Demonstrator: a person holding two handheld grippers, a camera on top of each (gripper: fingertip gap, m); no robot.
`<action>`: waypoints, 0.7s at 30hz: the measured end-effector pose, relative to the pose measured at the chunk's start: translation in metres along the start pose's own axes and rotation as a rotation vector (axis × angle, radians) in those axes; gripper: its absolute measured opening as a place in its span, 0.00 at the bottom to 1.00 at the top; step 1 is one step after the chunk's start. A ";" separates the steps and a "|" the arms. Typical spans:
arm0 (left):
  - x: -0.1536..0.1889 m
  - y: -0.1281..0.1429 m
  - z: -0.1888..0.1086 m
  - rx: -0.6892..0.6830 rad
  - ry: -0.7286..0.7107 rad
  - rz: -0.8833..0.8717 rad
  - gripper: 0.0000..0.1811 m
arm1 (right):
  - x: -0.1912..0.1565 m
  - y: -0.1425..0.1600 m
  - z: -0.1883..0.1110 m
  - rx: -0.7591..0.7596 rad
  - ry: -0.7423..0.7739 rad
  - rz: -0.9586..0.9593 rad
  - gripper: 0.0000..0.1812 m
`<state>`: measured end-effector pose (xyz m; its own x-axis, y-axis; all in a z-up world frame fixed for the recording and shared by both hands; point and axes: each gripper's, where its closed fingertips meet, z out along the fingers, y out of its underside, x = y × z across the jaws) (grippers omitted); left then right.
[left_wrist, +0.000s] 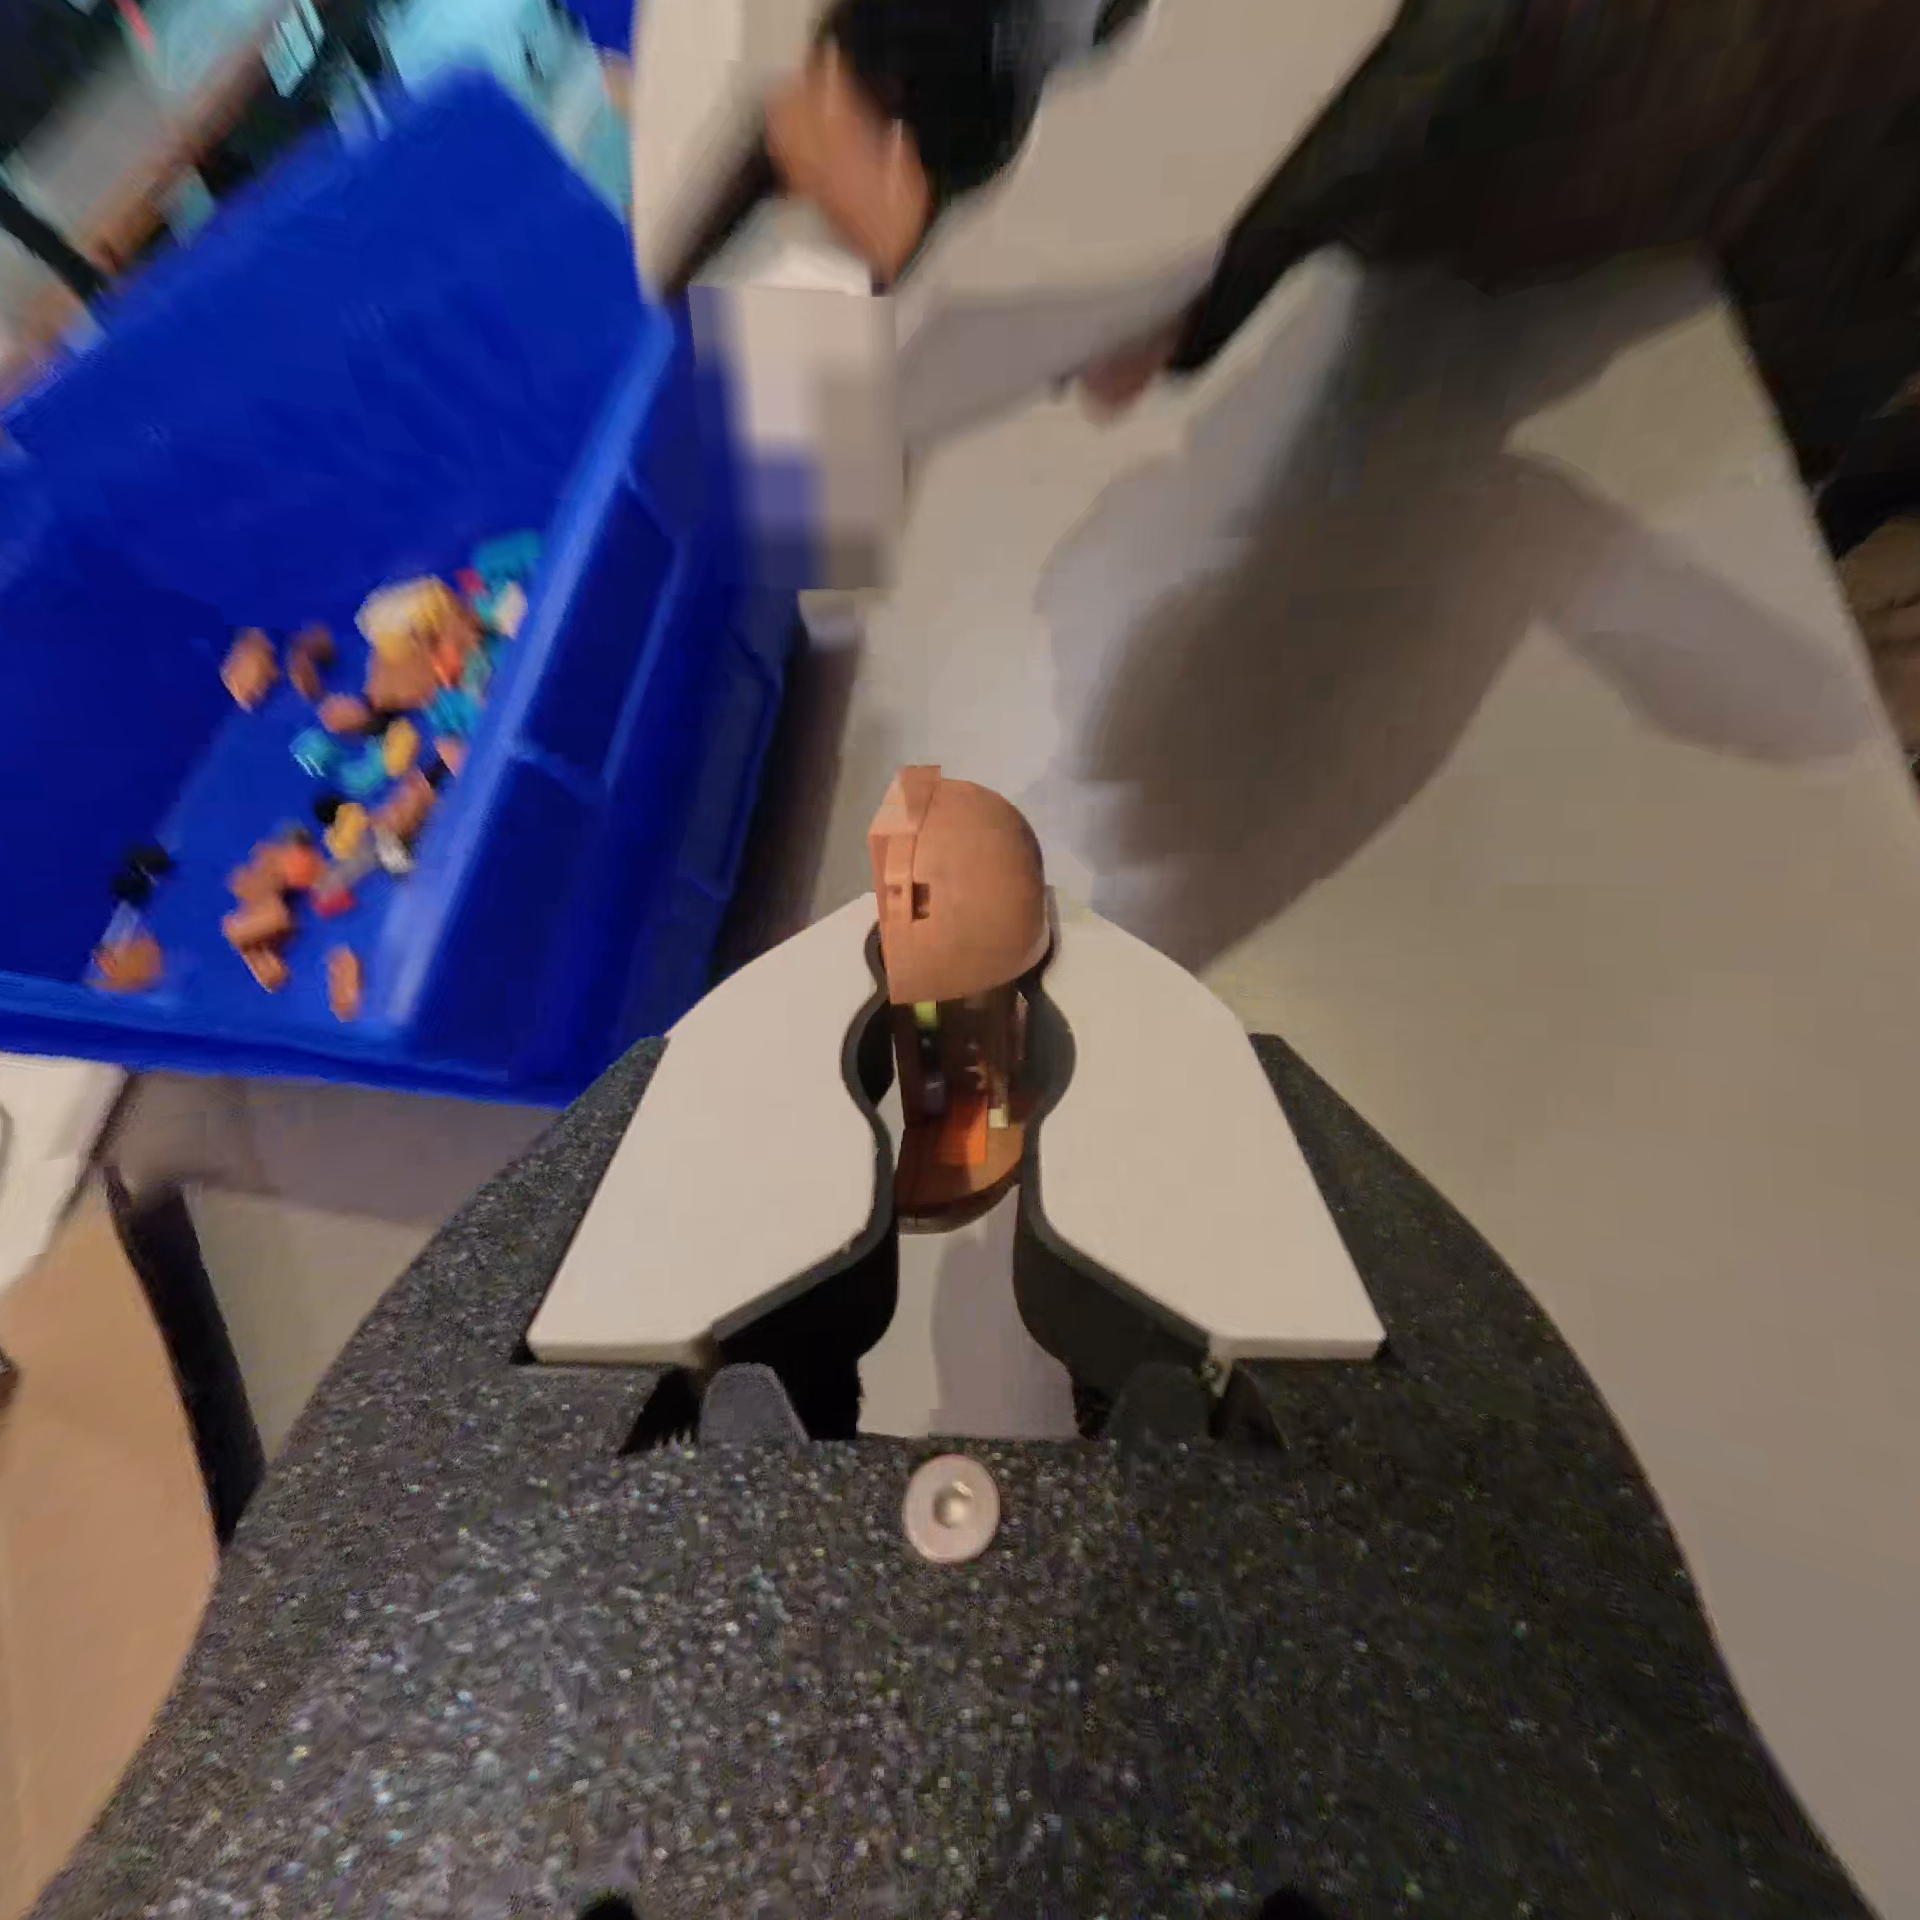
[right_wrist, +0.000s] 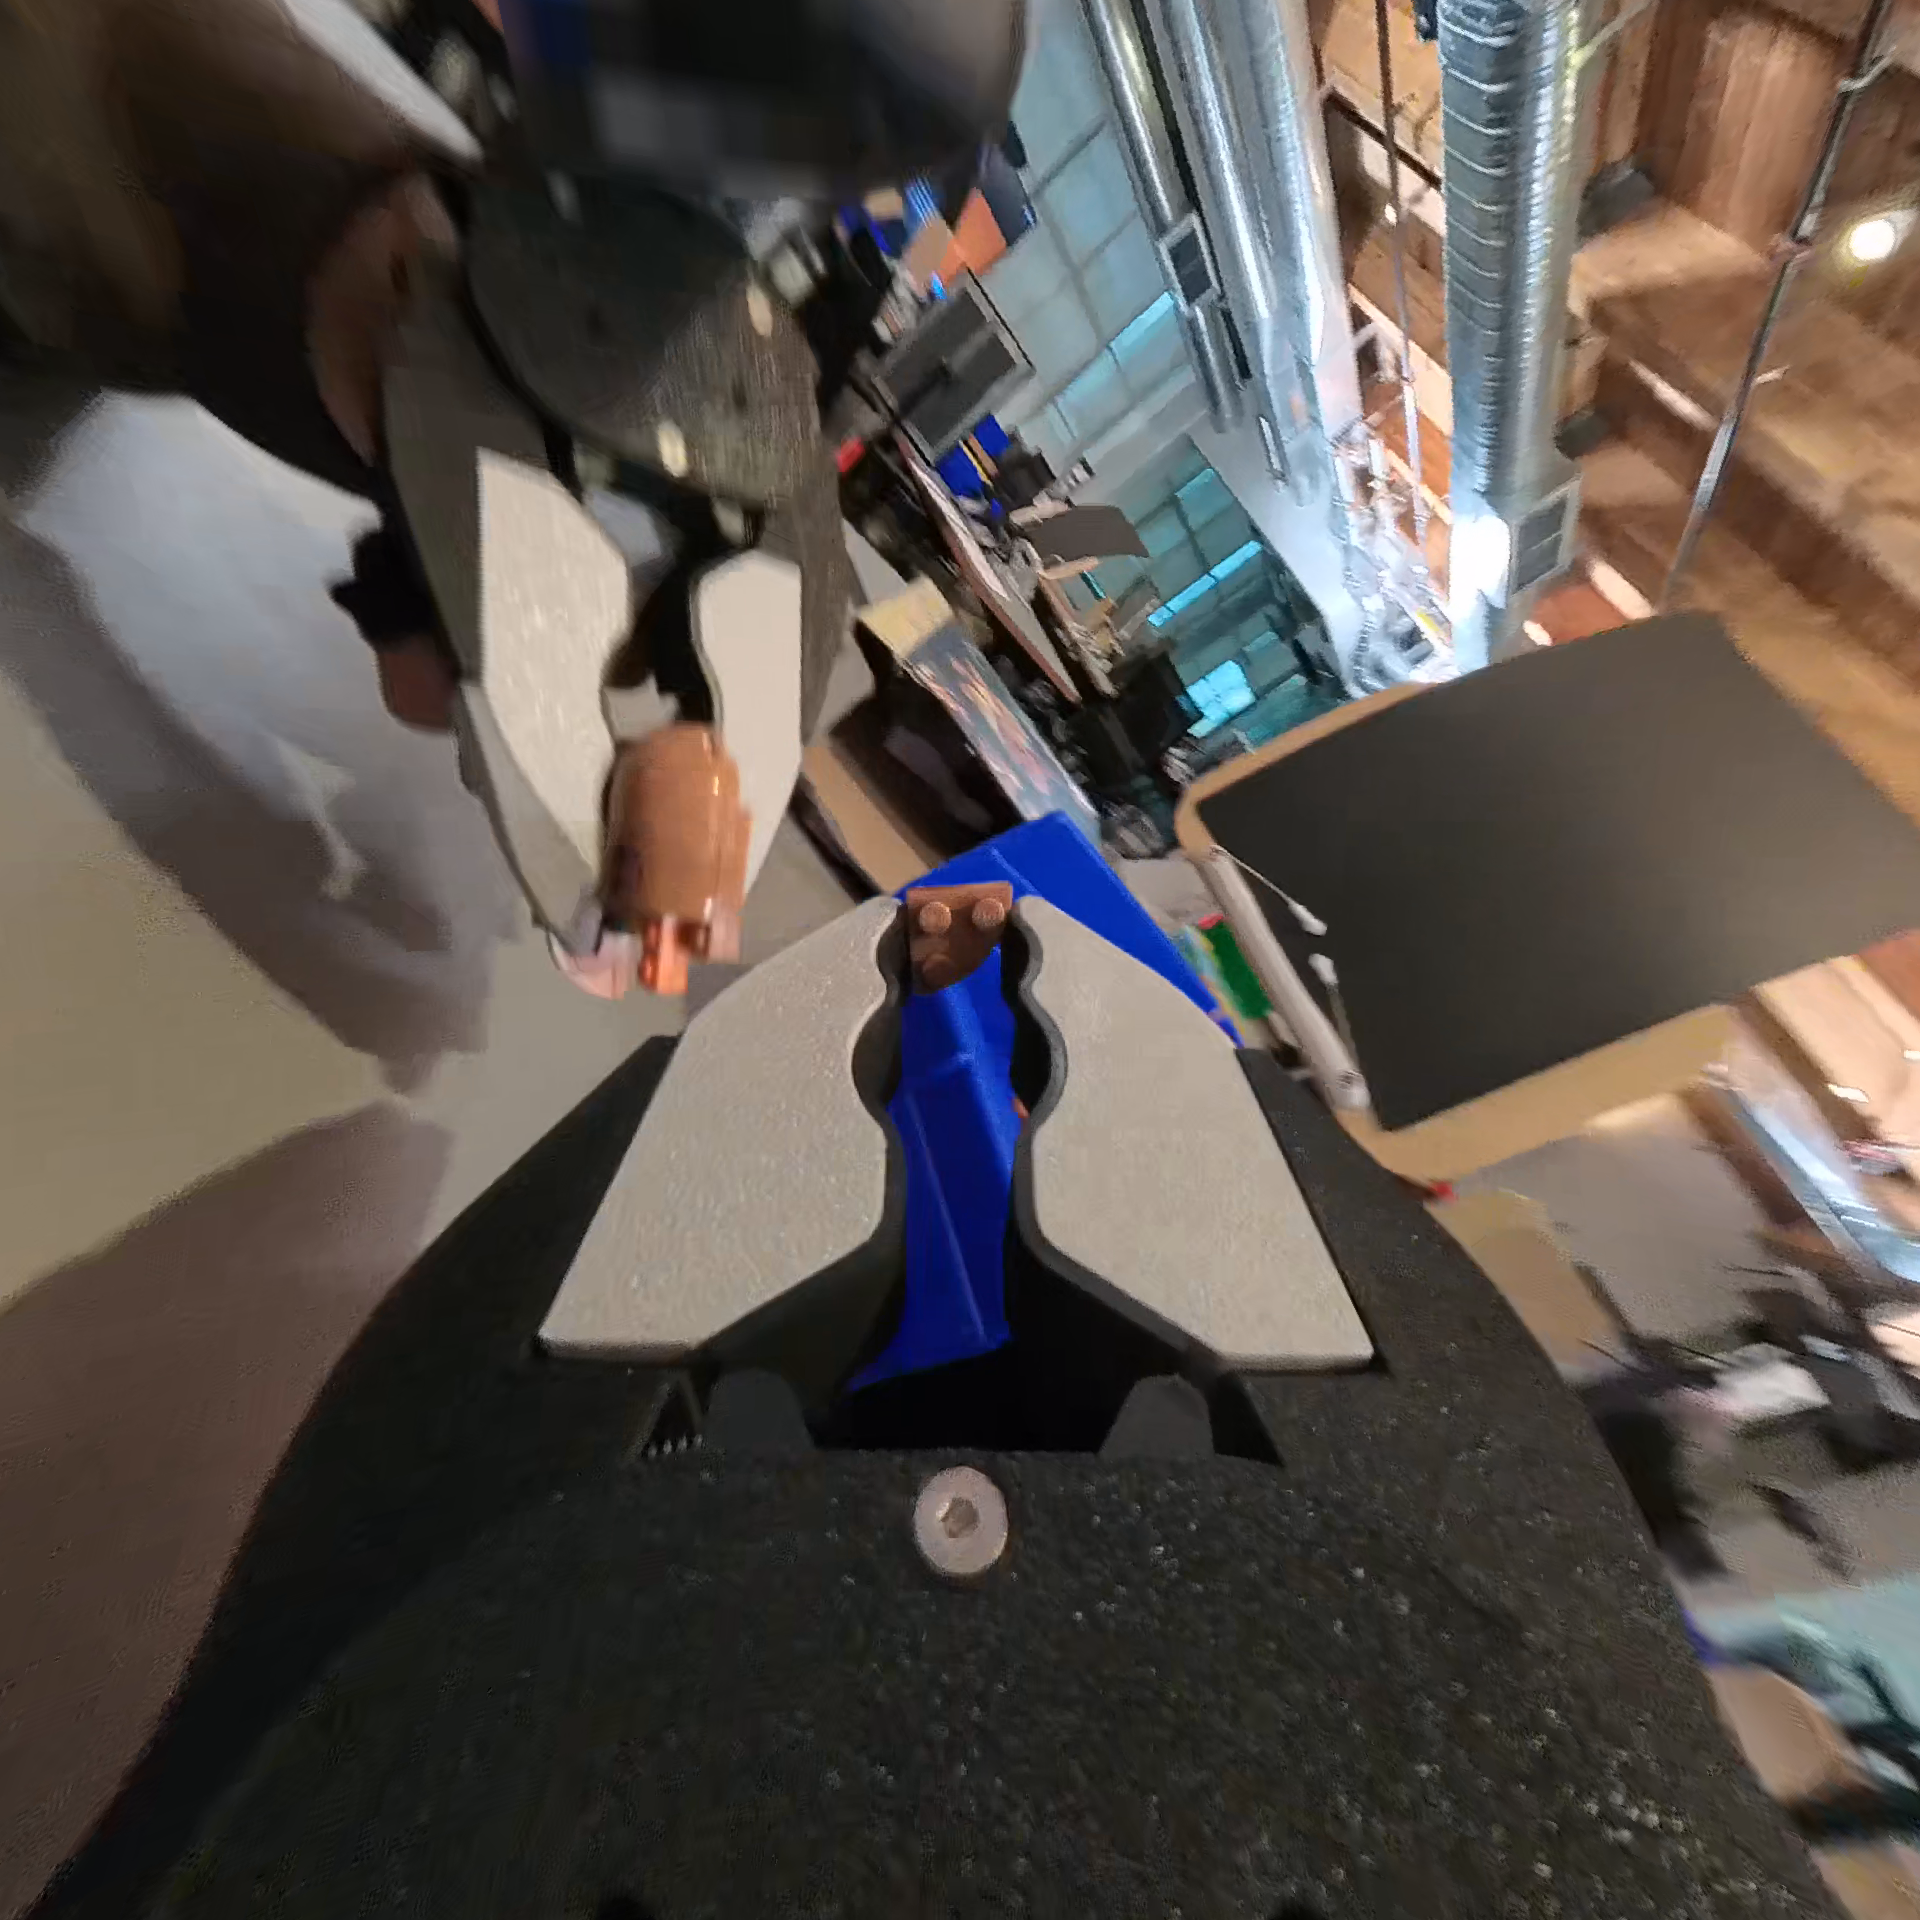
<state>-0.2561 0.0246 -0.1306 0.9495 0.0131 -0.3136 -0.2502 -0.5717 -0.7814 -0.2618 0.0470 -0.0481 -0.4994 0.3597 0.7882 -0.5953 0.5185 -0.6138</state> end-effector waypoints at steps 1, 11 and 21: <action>0.002 0.013 0.005 -0.075 0.017 -0.019 0.11 | -0.001 -0.002 -0.001 0.033 -0.029 0.046 0.09; 0.008 0.046 0.017 -0.191 0.144 -0.425 0.15 | -0.007 -0.006 -0.004 0.116 -0.139 0.217 0.09; -0.035 0.033 -0.002 -0.101 -0.096 -0.380 0.34 | -0.008 -0.008 -0.004 0.137 -0.167 0.286 0.09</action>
<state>-0.2977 0.0037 -0.1447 0.9476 0.3127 -0.0647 0.1400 -0.5890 -0.7959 -0.2508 0.0431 -0.0494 -0.7475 0.3374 0.5722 -0.4898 0.3019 -0.8179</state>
